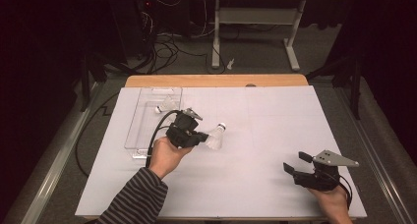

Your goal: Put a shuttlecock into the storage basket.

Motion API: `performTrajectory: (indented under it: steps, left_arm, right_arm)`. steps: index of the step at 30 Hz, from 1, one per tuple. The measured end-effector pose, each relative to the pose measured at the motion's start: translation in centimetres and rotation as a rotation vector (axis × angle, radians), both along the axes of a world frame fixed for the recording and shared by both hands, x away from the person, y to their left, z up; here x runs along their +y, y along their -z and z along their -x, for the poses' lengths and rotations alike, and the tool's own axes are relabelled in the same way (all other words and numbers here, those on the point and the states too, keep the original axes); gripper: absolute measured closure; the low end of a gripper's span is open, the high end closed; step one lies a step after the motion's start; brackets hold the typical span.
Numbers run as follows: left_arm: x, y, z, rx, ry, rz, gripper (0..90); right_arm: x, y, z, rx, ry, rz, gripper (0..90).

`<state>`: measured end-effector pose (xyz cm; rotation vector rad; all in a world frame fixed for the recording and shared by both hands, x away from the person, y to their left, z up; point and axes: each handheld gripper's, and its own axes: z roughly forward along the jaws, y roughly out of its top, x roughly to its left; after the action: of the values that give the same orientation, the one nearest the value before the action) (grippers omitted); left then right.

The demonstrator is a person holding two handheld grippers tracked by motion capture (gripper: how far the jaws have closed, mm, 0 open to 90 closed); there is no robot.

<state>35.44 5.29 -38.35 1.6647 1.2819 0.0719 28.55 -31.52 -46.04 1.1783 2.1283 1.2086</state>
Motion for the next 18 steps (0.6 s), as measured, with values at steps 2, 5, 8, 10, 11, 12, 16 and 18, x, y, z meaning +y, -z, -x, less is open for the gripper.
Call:
performTrajectory:
  steps: [2,5,8,10,11,12,16,18]
  left_arm:
    - [0.1,-0.1,0.0,0.0,-0.009,0.006,89.6]
    - [0.5,-0.1,0.0,-0.003,-0.013,0.004,89.6]
    - [0.9,-0.2,-0.1,-0.004,-0.023,0.008,89.6]
    - [1.1,-0.3,-0.1,-0.006,-0.029,0.009,89.6]
    - [1.2,-0.3,-0.1,-0.006,-0.032,0.011,89.6]
    - [1.4,-0.3,-0.1,-0.007,-0.03,0.007,89.6]
    - [1.6,-0.4,-0.1,-0.006,-0.043,0.015,89.6]
    - [1.7,-0.4,-0.1,-0.006,-0.041,0.013,89.6]
  right_arm:
    - [0.0,0.0,0.0,0.001,0.001,0.0,27.3]
    - [0.0,0.0,0.0,0.0,0.001,-0.001,27.3]
    - [0.0,0.0,0.0,0.001,0.001,-0.001,27.3]
    - [0.0,0.0,0.0,0.001,0.001,0.0,27.3]
    - [0.0,0.0,0.0,0.001,0.001,0.0,27.3]
    - [0.0,0.0,0.0,0.002,0.0,0.002,27.2]
    - [0.0,0.0,0.0,0.002,0.001,0.001,27.3]
    - [0.0,0.0,0.0,0.002,0.0,0.002,27.3]
